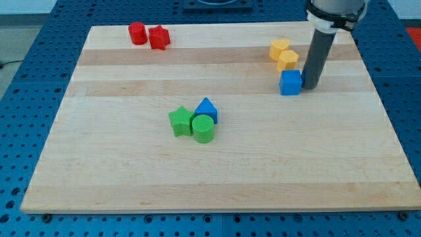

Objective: Separate the green blocks and triangle from each other

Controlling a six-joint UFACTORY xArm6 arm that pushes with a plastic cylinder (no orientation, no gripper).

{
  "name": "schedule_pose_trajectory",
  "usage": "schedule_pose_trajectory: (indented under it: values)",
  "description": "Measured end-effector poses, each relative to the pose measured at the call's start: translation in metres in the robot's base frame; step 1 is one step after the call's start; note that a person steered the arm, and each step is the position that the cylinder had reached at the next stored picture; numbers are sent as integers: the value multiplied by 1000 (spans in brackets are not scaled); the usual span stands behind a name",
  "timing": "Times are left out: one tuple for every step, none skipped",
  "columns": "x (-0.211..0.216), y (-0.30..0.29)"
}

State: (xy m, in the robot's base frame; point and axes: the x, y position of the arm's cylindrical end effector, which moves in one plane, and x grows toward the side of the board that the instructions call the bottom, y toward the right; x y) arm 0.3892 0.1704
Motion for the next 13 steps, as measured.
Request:
schedule_pose_trajectory:
  values:
    - [32,12]
    - [81,9]
    - [103,-35]
    - [104,-136]
    - [104,-233]
    - [96,-261]
    - [72,-262]
    - [69,-234]
    - [69,-193]
    - [69,-164]
    - [75,-152]
    - [77,-135]
    - [77,-103]
